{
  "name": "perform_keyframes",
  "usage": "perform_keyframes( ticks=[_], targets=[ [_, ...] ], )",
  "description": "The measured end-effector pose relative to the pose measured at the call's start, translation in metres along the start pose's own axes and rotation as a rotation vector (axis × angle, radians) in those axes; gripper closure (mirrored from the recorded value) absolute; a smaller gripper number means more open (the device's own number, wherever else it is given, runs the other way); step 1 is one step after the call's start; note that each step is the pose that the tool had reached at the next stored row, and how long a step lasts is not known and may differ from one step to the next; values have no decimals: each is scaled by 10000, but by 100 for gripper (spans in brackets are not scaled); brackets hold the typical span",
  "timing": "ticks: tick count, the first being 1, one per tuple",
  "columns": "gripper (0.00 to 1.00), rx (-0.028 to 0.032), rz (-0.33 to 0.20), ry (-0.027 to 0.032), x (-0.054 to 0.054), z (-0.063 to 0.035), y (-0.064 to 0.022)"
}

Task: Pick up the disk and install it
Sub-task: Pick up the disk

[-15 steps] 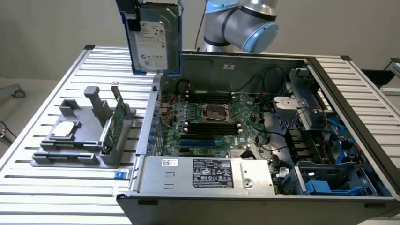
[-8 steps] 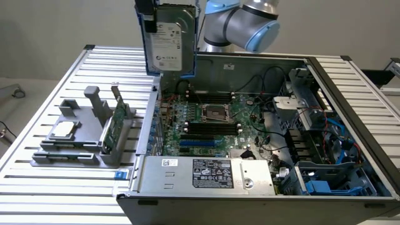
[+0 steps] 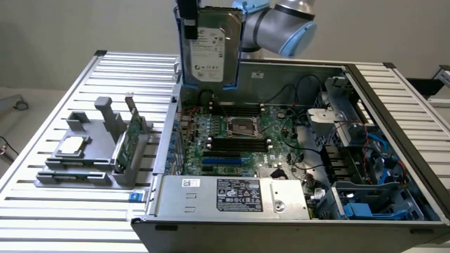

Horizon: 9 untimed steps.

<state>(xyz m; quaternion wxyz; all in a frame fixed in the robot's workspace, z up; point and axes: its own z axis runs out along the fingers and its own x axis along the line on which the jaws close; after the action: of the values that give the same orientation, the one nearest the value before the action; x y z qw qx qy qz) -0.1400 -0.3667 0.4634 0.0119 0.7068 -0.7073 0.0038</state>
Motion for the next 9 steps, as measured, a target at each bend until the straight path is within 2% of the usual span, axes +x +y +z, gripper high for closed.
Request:
perform_keyframes(
  ticks=[9],
  targets=[
    [68,-1,0,1,245,2,-281]
  ],
)
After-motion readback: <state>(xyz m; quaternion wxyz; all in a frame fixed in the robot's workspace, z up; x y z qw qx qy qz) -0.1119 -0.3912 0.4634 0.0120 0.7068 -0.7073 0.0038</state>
